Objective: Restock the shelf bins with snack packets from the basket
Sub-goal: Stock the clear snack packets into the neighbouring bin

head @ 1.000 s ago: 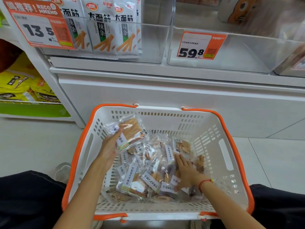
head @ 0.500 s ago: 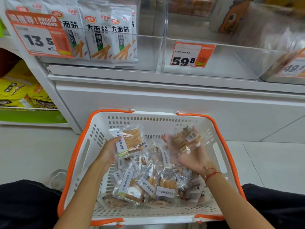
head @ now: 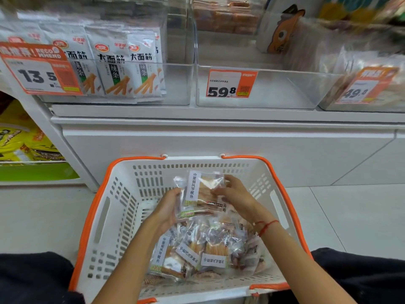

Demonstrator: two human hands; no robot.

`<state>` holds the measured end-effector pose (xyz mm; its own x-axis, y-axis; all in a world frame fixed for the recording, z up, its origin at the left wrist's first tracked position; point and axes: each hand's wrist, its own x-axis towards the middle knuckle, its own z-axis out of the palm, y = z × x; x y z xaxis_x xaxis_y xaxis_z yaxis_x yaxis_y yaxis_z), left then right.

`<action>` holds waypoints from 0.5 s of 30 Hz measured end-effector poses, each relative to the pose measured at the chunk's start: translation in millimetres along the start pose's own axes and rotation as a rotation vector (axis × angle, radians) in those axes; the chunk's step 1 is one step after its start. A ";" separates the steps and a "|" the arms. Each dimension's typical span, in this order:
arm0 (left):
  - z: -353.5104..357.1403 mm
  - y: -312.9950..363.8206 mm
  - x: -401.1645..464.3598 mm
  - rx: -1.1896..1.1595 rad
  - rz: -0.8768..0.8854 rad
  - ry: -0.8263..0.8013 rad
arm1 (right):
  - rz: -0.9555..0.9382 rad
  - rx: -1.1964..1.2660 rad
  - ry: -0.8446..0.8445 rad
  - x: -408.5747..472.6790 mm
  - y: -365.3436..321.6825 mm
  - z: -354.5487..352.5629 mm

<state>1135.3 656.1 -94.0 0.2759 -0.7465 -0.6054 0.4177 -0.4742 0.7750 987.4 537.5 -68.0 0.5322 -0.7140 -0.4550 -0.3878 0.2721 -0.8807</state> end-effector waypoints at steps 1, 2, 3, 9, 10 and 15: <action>1.6 -0.4 2.2 -0.019 0.001 0.011 | -0.044 -0.046 0.030 -2.6 -2.6 -0.7; 2.2 -0.2 3.5 -0.038 -0.005 0.031 | -0.090 -0.087 0.047 -2.0 -4.0 -1.6; 2.1 -0.2 6.3 -0.064 -0.015 0.045 | -0.127 -0.121 0.061 -1.1 -7.3 -1.9; -3.6 -2.2 16.9 -0.297 -0.106 0.024 | -0.244 -0.393 -0.004 28.2 -18.1 3.4; -5.3 -2.2 18.3 -0.337 -0.111 0.018 | -0.240 -0.418 -0.050 33.5 -20.2 4.4; -13.4 -6.6 29.2 -0.470 -0.100 -0.006 | -0.280 -0.560 -0.139 49.8 -25.6 4.3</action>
<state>1152.2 643.7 -119.2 0.2097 -0.7115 -0.6706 0.7883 -0.2827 0.5465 1027.1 497.8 -68.6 0.7485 -0.6084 -0.2637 -0.5343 -0.3178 -0.7833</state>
